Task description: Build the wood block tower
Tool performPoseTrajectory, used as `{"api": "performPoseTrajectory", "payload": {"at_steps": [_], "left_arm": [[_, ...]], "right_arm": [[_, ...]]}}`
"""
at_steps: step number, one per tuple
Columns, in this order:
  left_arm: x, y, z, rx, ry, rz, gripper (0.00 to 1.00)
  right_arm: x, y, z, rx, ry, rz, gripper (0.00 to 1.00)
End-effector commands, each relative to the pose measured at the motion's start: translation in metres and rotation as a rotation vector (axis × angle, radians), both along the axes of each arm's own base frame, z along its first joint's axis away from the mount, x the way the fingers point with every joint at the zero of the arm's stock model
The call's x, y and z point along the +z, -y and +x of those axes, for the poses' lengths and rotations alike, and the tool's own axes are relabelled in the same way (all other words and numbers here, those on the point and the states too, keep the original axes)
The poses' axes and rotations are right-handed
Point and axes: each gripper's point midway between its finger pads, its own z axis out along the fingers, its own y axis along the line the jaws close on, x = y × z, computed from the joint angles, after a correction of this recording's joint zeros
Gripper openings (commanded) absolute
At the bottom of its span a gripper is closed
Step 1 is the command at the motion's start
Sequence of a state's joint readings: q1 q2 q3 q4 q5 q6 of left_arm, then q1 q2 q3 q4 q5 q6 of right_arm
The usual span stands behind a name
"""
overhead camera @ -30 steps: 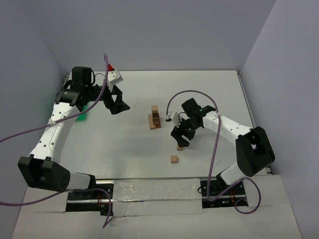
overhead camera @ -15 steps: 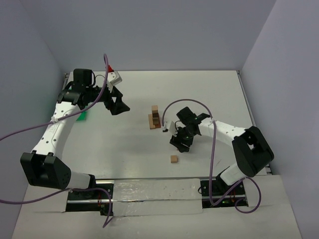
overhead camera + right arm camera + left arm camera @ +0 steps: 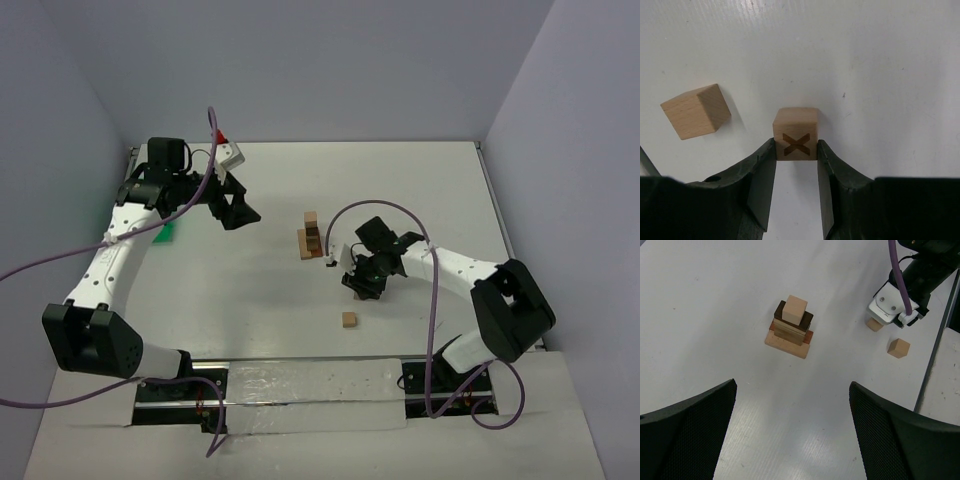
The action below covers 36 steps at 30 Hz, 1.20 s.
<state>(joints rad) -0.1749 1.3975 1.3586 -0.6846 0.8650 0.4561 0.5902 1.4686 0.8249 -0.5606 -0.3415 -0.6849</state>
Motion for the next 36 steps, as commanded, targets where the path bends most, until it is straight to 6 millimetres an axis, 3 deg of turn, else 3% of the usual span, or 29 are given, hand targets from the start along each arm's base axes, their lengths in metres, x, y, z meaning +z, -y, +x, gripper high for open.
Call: {"api": "performPoseTrajectory", "payload": {"at_steps": [1,5,9,14,16,17,18,20,29,36], "left_arm": [[0.013,0.003,0.008,-0.013,0.046,-0.022,0.99],[0.009,0.002,0.01,-0.008,0.035,-0.015,0.99],[0.001,-0.001,0.014,0.004,0.012,-0.001,0.99],[-0.01,-0.01,0.022,0.019,-0.055,-0.017,0.99],[-0.015,-0.014,0.025,0.017,-0.1,-0.039,0.99],[-0.014,-0.018,0.027,0.019,-0.119,-0.064,0.99],[-0.016,-0.022,0.03,0.03,-0.13,-0.067,0.99],[-0.014,-0.026,0.033,0.02,-0.164,-0.113,0.99],[-0.02,-0.03,0.031,-0.013,-0.215,-0.165,0.99],[-0.023,-0.032,0.027,0.007,-0.203,-0.149,0.99]], "right_arm": [[0.022,-0.01,0.003,0.045,0.05,0.05,0.23],[0.039,-0.011,0.005,0.058,0.049,0.05,0.16],[0.076,-0.017,0.017,0.086,0.088,0.055,0.12],[0.131,-0.033,0.04,0.126,0.16,0.092,0.12],[0.14,-0.037,0.046,0.127,0.16,0.092,0.1],[0.155,-0.043,0.055,0.125,0.194,0.111,0.1],[0.152,-0.044,0.055,0.124,0.182,0.105,0.08],[0.172,-0.054,0.072,0.112,0.223,0.134,0.01],[0.203,-0.09,0.11,0.143,0.227,0.184,0.0],[0.199,-0.109,0.125,0.203,0.188,0.188,0.0]]}}
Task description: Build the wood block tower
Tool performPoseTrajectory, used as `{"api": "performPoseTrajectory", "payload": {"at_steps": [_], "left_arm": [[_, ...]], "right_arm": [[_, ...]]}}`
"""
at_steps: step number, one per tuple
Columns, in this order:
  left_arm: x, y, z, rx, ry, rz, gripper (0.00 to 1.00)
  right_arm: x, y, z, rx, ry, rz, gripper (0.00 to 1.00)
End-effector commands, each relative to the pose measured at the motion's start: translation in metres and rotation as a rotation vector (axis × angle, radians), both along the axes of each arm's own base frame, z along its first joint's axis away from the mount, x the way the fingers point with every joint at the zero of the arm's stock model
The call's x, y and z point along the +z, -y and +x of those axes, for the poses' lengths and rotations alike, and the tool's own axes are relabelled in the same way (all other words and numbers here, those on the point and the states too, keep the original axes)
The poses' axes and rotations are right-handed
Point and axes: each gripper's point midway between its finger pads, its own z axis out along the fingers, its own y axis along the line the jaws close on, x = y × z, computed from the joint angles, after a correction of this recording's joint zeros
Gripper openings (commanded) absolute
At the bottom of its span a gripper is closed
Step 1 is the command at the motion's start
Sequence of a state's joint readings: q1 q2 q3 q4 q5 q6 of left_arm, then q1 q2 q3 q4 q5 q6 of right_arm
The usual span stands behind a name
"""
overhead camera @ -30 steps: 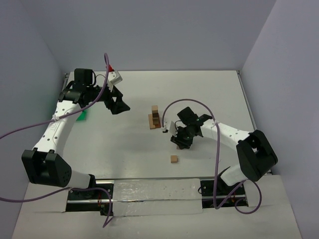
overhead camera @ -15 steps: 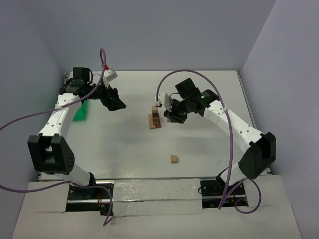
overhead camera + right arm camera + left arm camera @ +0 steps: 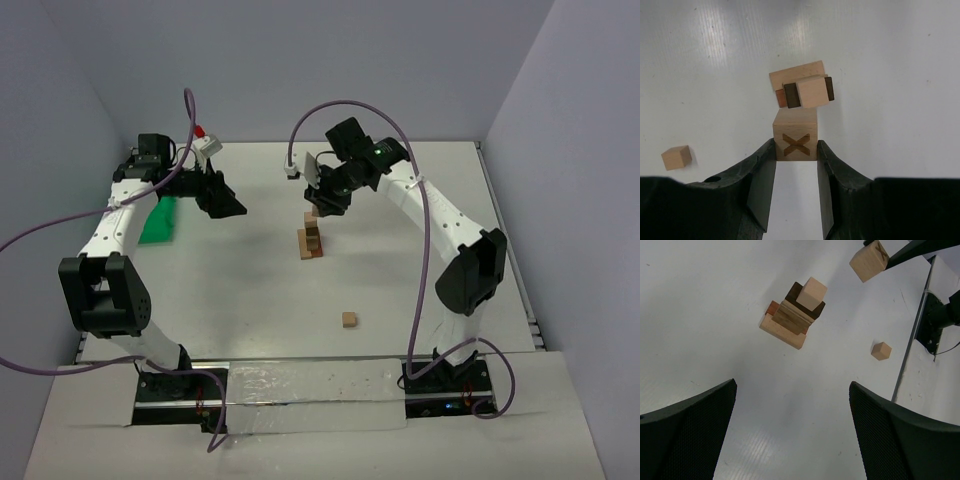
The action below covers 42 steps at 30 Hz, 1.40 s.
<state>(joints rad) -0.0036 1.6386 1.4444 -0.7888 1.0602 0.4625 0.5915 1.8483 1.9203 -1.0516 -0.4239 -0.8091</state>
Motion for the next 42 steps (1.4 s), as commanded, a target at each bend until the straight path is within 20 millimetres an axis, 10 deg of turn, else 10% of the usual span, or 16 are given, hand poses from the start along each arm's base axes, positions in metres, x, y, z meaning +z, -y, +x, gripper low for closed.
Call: {"api": "performPoseTrajectory", "payload": {"at_steps": [1,42], "left_arm": [[0.018,0.003,-0.008,-0.025,0.065,-0.032,0.99],[0.026,0.006,-0.011,-0.028,0.073,-0.062,0.99]], "right_arm": [[0.012,-0.011,-0.002,0.074,-0.011,0.013,0.0],[-0.031,-0.023,0.025,0.184,-0.035,-0.084,0.02]]}}
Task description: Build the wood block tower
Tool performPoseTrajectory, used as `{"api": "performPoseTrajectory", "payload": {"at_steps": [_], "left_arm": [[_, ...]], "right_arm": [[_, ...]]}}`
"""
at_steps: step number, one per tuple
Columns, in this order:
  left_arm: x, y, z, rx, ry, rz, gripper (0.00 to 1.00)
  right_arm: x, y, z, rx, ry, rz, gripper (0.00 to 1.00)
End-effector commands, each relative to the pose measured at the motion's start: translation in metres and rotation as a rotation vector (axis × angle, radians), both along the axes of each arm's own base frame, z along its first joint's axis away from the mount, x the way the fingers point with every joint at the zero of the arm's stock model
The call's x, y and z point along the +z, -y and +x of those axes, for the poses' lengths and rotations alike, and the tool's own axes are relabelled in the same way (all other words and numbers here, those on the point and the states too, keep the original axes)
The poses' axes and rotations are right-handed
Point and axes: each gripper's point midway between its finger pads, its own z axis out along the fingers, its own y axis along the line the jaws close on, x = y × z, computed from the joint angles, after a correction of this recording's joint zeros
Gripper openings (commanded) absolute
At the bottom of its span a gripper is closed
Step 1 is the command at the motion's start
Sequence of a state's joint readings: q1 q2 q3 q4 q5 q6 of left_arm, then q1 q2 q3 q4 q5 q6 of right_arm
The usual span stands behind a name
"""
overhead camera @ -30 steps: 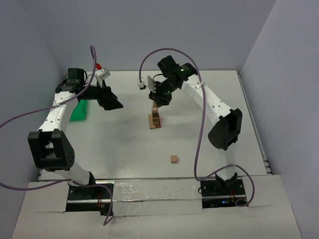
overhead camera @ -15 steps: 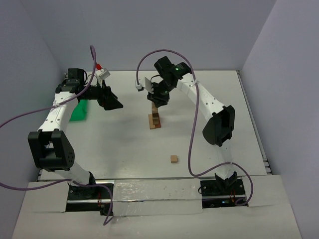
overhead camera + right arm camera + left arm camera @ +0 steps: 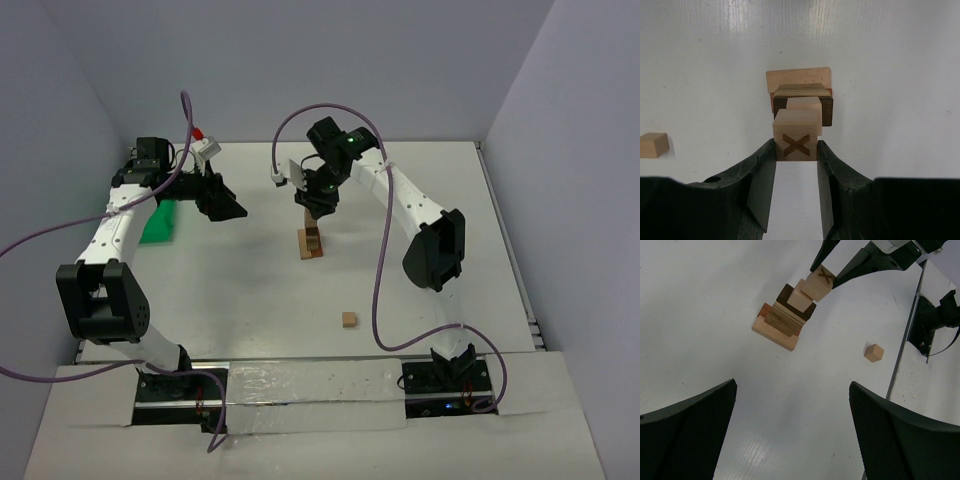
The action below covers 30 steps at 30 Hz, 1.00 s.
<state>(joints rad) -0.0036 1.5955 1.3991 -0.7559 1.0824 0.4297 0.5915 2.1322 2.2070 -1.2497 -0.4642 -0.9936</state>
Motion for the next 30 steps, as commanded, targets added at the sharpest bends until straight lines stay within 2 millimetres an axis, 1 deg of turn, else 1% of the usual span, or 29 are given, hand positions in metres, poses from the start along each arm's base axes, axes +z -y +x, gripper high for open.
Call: {"api": "performPoseTrajectory", "payload": {"at_steps": [1,9,17,30], "left_arm": [[0.0204,0.0034,-0.002,-0.027,0.072,-0.034,0.99],[0.0211,0.0035,-0.0014,-0.03,0.073,-0.034,0.99],[0.0206,0.0038,-0.0002,-0.032,0.066,-0.036,0.99],[0.0212,0.0038,0.0015,-0.033,0.066,-0.036,0.99]], "right_arm": [[0.014,-0.0053,0.0035,0.016,0.041,0.02,0.02],[0.0117,-0.0043,0.006,0.014,0.048,0.009,0.03],[0.0151,-0.0068,0.0082,0.016,0.063,0.019,0.05],[0.0122,-0.009,0.0086,0.033,0.076,0.001,0.08]]}}
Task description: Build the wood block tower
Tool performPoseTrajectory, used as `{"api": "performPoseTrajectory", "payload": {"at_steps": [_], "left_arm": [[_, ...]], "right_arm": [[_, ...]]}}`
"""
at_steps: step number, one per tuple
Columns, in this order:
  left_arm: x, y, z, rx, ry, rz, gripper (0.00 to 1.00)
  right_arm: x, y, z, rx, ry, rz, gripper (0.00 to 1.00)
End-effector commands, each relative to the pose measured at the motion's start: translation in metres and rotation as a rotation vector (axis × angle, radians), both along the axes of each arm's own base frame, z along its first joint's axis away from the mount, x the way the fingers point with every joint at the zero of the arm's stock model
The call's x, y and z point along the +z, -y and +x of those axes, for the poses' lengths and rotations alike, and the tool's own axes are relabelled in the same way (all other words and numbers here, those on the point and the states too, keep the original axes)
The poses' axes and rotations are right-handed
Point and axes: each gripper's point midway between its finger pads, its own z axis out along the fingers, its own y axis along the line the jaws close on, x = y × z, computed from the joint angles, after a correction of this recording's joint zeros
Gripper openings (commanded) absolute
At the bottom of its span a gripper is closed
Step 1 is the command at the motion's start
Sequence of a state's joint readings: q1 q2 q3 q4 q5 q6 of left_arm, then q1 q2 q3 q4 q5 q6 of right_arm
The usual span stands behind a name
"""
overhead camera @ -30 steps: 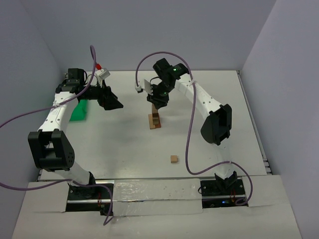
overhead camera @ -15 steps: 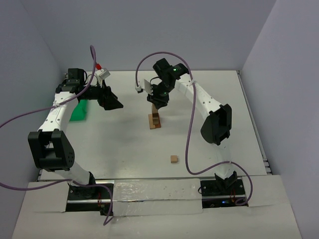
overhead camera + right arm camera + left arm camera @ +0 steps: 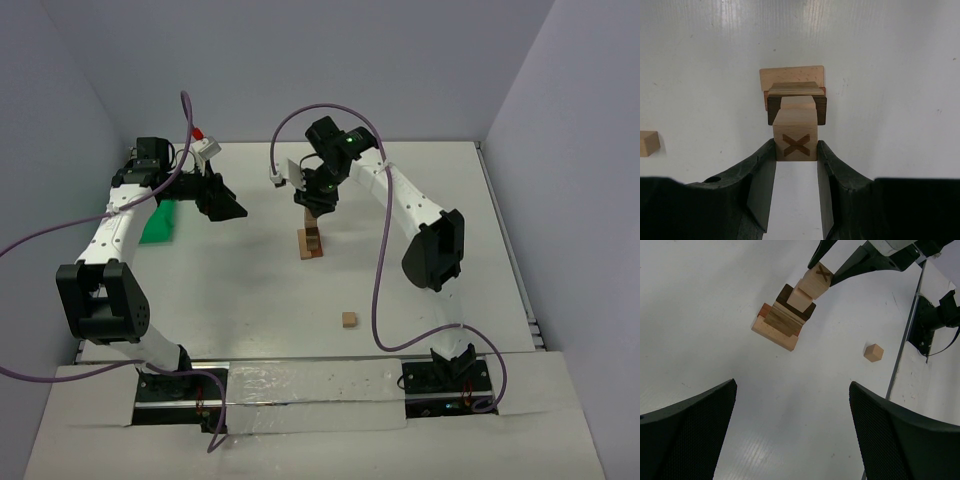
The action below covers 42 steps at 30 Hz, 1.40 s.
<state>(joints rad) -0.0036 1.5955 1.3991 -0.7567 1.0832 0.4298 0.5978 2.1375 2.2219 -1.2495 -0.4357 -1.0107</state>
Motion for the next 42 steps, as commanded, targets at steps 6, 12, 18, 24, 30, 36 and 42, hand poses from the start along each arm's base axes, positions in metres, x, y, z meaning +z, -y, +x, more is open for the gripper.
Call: {"api": "performPoseTrajectory", "payload": {"at_steps": [6,12,18,24,30,36,42], "left_arm": [[0.02,0.004,0.003,-0.032,0.062,-0.037,0.99],[0.021,0.004,0.003,-0.032,0.064,-0.036,0.99],[0.02,0.003,0.003,-0.033,0.062,-0.033,0.99],[0.021,0.003,0.003,-0.032,0.064,-0.032,0.99],[0.02,0.003,0.003,-0.032,0.064,-0.028,0.99],[0.02,0.003,0.003,-0.031,0.064,-0.029,0.99],[0.02,0.003,0.003,-0.031,0.062,-0.029,0.99]], "right_arm": [[0.007,-0.01,0.003,0.028,0.041,0.006,0.1],[0.005,-0.01,0.003,0.026,0.039,0.004,0.12],[0.004,-0.01,0.004,0.026,0.041,-0.006,0.15],[0.002,-0.008,0.003,0.023,0.047,-0.013,0.2],[-0.001,-0.008,0.003,0.024,0.042,-0.022,0.22],[0.0,-0.009,0.001,0.027,0.046,-0.023,0.27],[-0.002,-0.009,0.002,0.02,0.049,-0.03,0.35]]}}
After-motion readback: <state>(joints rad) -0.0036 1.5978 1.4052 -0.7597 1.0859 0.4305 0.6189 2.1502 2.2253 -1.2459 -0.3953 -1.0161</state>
